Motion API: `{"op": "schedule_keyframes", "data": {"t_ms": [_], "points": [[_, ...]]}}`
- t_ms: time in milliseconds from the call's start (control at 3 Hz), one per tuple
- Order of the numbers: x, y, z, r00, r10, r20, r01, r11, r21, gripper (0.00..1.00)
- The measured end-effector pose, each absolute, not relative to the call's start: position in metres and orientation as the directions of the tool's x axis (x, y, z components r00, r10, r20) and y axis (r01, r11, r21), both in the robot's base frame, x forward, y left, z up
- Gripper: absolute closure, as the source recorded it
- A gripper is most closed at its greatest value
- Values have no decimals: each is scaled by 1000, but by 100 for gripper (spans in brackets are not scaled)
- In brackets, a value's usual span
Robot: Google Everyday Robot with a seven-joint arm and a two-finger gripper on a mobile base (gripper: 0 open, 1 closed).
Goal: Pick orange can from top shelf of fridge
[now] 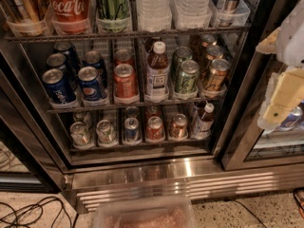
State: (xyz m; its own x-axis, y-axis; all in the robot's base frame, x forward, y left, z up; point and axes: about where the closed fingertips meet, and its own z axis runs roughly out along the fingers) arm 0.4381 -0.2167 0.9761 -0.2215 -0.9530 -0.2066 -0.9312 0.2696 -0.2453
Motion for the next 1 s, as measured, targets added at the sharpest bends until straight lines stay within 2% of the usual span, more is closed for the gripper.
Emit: {"op": "schedule_keyframes", "data": {"t_ms": [333,667,1000], "points": [[438,-217,976,-222,-953,-207,-931,270,-245,0],[441,-210,976,-215,-950,-227,-927,272,-258,18],[453,-183,969,-177,-938,-298,-922,264,-284,42]]}}
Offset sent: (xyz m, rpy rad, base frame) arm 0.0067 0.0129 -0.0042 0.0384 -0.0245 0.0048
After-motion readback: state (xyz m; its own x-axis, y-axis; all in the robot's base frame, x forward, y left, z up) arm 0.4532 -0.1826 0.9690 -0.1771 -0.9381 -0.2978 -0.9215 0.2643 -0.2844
